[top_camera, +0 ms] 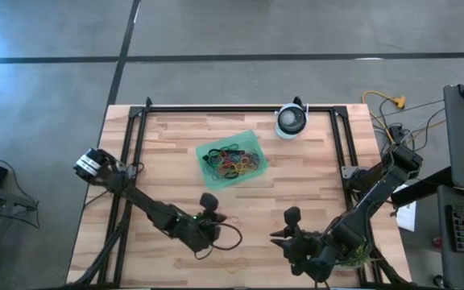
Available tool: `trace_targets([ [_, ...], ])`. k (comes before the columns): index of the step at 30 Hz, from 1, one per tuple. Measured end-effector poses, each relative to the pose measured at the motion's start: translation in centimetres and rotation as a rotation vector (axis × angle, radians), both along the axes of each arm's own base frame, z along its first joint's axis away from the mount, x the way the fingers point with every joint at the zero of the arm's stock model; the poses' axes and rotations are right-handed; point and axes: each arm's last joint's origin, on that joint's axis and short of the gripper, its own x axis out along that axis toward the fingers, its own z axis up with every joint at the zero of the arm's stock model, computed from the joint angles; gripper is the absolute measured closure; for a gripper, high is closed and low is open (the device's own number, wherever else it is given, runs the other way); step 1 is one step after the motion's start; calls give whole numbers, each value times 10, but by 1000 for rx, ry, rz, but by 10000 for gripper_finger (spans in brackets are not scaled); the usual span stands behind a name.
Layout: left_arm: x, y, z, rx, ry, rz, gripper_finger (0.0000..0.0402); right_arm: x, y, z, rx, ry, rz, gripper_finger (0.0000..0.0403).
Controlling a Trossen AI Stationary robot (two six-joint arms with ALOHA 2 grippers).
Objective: Pick and place rubber bands into bin
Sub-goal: Put the red rubber band into the green bin
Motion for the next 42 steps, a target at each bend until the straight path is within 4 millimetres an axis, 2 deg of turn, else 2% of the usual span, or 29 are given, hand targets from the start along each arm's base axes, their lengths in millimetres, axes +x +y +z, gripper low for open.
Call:
trace_targets([
  [4,-4,3,16,19,-47,16,401,0,0,0,2,-2,0,335],
  [12,-14,16,59,94,-155,29,401,0,0,0,3,-2,0,335],
  [16,-21,31,79,112,-194,45,401,0,0,0,0,-2,1,335],
  [21,-26,62,97,104,-222,122,401,0,0,0,0,-2,2,335],
  [27,-23,102,97,87,-167,196,401,0,0,-1,0,-2,2,335],
  [35,-9,156,89,-27,-111,221,401,0,0,-1,-2,0,2,335],
  [42,-3,194,78,-81,-62,274,401,0,0,-2,-5,2,2,335],
])
